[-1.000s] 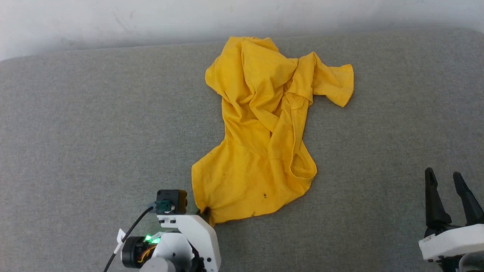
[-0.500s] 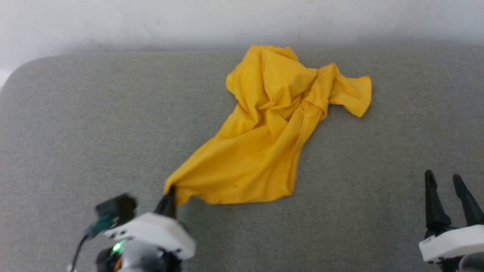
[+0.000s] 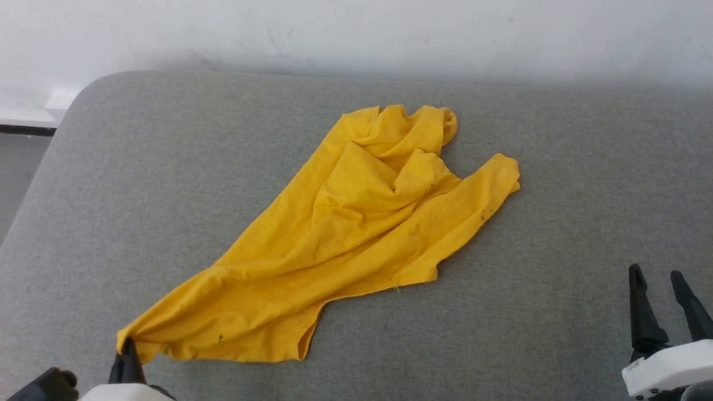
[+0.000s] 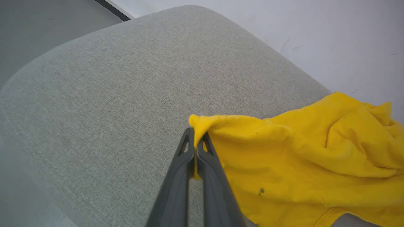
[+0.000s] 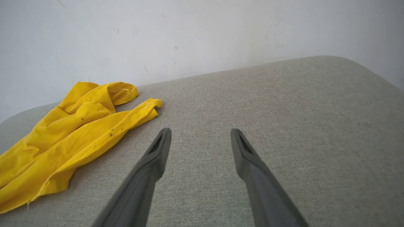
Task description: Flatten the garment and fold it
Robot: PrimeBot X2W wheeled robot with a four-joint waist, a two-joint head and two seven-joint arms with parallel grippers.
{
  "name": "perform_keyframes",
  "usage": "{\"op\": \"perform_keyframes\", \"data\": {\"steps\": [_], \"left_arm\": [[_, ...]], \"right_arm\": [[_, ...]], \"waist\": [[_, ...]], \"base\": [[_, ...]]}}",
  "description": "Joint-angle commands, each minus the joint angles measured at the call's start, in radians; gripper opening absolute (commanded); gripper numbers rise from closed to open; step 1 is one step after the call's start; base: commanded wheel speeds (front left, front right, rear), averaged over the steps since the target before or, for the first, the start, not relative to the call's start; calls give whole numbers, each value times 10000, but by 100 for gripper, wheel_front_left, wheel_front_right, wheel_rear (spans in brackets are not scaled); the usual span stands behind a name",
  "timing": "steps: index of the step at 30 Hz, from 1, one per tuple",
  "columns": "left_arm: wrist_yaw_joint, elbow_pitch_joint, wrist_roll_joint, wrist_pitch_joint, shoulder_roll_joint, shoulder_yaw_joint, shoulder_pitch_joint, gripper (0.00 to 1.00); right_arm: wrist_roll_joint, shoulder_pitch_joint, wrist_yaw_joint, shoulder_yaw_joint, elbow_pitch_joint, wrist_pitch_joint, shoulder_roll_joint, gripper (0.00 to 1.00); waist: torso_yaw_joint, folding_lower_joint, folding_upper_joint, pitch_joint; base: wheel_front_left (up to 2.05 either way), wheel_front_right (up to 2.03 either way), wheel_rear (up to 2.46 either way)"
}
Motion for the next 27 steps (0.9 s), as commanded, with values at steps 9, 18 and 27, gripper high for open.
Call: {"op": "perform_keyframes", "data": {"steps": [9,18,27], "left_arm": [[-297,-19,19,-244,-424,-762,-860,0],[-445,141,100,-488,-718,-1482,-1666,0],[-561,541,-62,-724,-952,-2187,-2254,0]], "right_arm": [[-380,-1685,-7,844,-741,2166,-21,100],[-954,-5759,-7,1701,708,5634,-1741,100],[-1409,-7588,-7,2504,2695,6897,-2701,100]], "waist": [[266,1,0,601],[901,1,0,1688],[1786,1,0,2641]], "base": [[0,0,0],[0,0,0],[0,0,0]]}}
